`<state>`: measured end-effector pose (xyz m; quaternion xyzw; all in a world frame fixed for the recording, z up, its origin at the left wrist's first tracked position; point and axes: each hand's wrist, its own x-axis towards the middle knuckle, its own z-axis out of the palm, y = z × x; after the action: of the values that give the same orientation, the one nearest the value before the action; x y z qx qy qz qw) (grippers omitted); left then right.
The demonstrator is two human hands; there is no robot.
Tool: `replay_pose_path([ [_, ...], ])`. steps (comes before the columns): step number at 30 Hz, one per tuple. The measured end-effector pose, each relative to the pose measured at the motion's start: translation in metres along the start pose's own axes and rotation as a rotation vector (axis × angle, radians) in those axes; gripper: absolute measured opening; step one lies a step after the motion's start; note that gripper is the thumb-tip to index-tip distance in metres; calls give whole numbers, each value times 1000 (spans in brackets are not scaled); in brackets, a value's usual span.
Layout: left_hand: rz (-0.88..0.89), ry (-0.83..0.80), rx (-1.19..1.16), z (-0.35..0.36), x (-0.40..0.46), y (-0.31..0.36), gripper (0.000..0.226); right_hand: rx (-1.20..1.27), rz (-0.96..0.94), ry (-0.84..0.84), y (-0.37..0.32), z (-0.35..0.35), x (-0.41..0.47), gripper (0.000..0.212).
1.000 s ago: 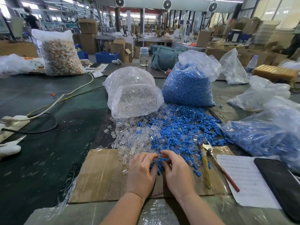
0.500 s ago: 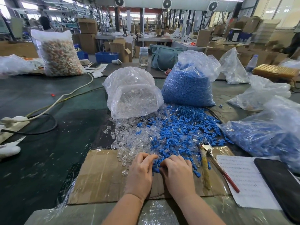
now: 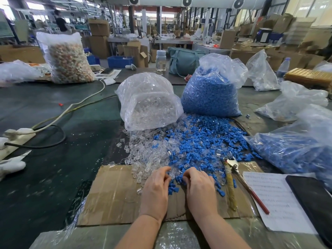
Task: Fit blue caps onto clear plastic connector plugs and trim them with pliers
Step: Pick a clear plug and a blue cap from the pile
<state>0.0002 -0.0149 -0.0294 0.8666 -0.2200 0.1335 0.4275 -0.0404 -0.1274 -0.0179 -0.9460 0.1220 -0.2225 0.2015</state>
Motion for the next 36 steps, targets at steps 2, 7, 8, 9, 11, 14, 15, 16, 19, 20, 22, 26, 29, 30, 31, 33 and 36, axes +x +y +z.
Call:
replay_pose_path([
  [2,9,25,18,0,1,0,27,43,5,-10,2,1,1,9],
  [7,11,38,36,-3,2,1,22,153,-22,-35,-4,-3,4,11],
  [8,12,36,31,-3,2,2,21,177,-37,-35,-5,-4,5,10],
  [9,12,34,24,-4,2,2,21,195,-49,-33,-6,-4,6,9],
  [11,10,40,-4,-5,3,3,21,220,-62,-31,-7,-5,7,8],
  [14,-1,47,-41,-7,3,4,21,246,-54,-23,-8,-6,8,6],
  [15,-3,50,-49,-7,4,4,21,252,-50,-15,-8,-6,9,6],
  [16,-8,50,-55,-7,4,4,20,252,-49,-13,-8,-6,10,6],
  [19,-38,36,-85,-8,6,5,20,252,-63,-23,-9,-7,11,6],
  [20,-48,34,-99,-9,6,5,20,256,-69,-30,-9,-8,10,7],
  [22,-60,27,-118,-9,8,6,19,265,-76,-42,-10,-10,10,7],
  [26,-80,11,-136,-10,11,7,18,287,-81,-33,-12,-13,12,7],
  [29,-80,-1,-119,-11,14,7,18,297,-72,-36,-12,-14,13,6],
  [30,-83,-8,-116,-11,16,8,18,305,-68,-38,-13,-14,14,6],
  [31,-90,-17,-116,-11,17,8,19,314,-64,-39,-13,-15,14,6],
  [33,-99,-36,-124,-13,20,9,19,329,-53,-42,-15,-16,16,7],
  [36,-109,-72,-152,-14,24,12,19,353,-21,-29,-17,-19,20,7],
])
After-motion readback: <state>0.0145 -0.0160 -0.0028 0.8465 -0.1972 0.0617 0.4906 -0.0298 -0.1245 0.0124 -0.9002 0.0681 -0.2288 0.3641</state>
